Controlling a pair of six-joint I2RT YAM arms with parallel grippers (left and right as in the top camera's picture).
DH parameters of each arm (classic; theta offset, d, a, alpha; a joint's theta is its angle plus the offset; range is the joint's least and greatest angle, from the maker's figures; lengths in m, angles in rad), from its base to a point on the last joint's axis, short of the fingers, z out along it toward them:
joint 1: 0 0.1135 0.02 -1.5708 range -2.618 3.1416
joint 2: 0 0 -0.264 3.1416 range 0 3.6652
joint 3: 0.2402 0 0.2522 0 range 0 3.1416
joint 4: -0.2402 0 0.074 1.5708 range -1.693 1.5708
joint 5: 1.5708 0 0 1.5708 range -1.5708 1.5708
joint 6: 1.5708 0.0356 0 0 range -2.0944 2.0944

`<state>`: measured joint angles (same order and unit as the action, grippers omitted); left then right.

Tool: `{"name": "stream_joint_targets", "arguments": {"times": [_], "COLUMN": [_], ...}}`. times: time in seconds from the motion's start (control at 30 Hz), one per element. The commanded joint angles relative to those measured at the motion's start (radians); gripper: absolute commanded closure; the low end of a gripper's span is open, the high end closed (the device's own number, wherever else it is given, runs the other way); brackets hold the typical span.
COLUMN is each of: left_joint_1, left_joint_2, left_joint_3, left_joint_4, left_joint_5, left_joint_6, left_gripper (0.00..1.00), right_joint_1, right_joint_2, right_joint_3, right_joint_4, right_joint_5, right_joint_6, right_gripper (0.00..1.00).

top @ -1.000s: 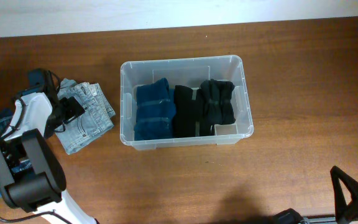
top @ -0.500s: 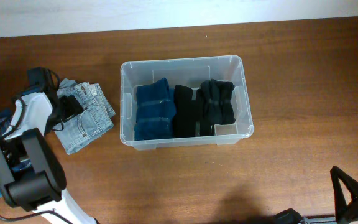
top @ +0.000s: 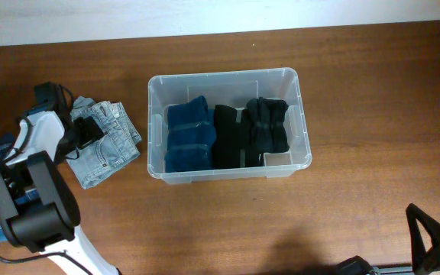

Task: Pack container
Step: 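Grasp the light-blue jeans edge with the left gripper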

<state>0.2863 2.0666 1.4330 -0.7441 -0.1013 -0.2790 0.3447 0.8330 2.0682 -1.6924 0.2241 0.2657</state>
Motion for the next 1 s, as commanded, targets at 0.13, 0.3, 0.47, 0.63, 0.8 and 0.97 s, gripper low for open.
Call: {"name": "stream_joint_targets", "arguments": {"times": [0.13,0.3,0.47,0.63,0.8,0.97], "left_joint_1": [0.000,0.000,0.011,0.060,0.115,0.171], "left_joint_2": [0.127,0.127,0.127,0.127,0.127,0.127], "left_joint_3": [-0.058,-0.103,-0.142,-0.142,-0.143,-0.143], "left_joint_4": [0.011,0.056,0.128,0.142,0.138,0.138], "left_joint_5": [0.008,0.059,0.186,0.336,0.484,0.691], "left_joint_6": [0.012,0.059,0.109,0.177,0.262,0.322], "left_gripper": [0.01,0.01,0.01,0.01,0.01,0.07], "right_joint_1": [0.001,0.001,0.001,0.001,0.001,0.001], "right_joint_2": [-0.004,-0.004,-0.004,-0.004,-0.004,-0.004], "right_joint_3": [0.000,0.000,0.000,0.000,0.000,0.000], "right_joint_4": [-0.006,-0.006,-0.006,-0.006,-0.006,-0.006], "right_joint_5": [0.016,0.016,0.016,0.016,0.016,0.016], "right_joint_6": [0.004,0.004,0.004,0.004,0.004,0.004], "right_gripper": [0.01,0.01,0.01,0.01,0.01,0.01]}}
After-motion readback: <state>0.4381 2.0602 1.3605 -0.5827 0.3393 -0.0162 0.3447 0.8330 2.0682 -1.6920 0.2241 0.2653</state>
